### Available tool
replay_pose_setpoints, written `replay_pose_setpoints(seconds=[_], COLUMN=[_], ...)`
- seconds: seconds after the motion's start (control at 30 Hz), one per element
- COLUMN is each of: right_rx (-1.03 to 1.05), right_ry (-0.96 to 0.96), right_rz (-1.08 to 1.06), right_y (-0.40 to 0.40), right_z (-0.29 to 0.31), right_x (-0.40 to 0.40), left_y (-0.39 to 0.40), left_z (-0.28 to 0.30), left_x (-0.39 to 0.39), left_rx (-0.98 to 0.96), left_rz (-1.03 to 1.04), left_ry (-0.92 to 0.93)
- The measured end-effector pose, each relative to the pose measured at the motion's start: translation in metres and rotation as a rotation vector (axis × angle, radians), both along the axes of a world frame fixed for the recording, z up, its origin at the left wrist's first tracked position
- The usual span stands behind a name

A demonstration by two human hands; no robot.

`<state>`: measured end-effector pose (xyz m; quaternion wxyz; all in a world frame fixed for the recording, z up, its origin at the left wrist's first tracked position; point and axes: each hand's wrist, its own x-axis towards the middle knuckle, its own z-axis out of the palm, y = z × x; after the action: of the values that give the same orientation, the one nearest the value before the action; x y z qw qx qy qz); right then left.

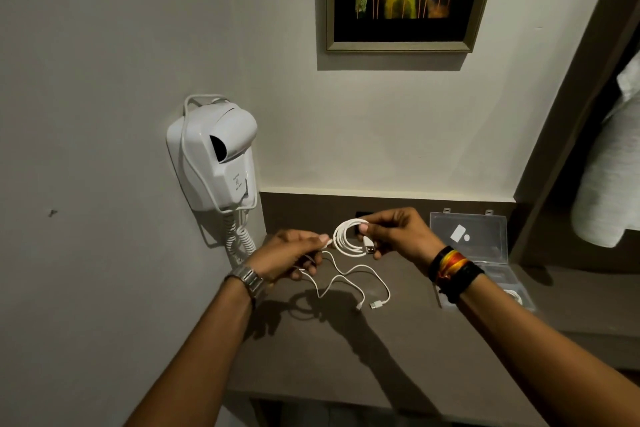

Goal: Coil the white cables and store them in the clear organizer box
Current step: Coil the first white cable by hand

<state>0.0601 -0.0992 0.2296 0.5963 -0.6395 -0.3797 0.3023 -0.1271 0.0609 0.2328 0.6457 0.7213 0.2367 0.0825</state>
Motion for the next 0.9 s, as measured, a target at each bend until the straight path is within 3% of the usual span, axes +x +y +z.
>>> replay_pose_setpoints(seconds=[0.1, 0.33, 0.4, 0.53, 0.63, 0.77, 0.9], right_rx=[-0.013, -0.087, -0.059, -0.065, -0.069, -0.071, -0.044], right_ry=[-0.001, 0.034, 0.049, -0.033, -0.081, -0.134, -0.118], right_rz=[0.018, 0.119, 0.055, -0.060, -0.085, -0.058, -0.009], right_y=[-0.003, -0.023, -0.025, -0.024, -0.016, -0.006, -0.007], right_z=[0.003, 0.006, 0.006, 0.002, -0.003, -0.010, -0.012], right_x=[-0.002, 0.006, 0.010, 0.013, 0.007, -0.006, -0.011], left_y=[-0.006, 0.011, 0.008, 0.001, -0.011, -0.034, -0.041], left_z=[-0.006, -0.016, -0.017, -0.009, -0.001, 0.000, -0.005], left_x=[0.006, 0.010, 0.007, 0.001, 0.002, 0.013, 0.021], left_rx=[0.115, 0.364, 0.280, -0.112, -0.223, -0.155, 0.076], left_rz=[0.012, 0.295, 0.212, -0.096, -0.187, 0.041, 0.276], left_ry=[-0.041, -0.115, -0.114, -0.113, -0.113, -0.135, -0.310])
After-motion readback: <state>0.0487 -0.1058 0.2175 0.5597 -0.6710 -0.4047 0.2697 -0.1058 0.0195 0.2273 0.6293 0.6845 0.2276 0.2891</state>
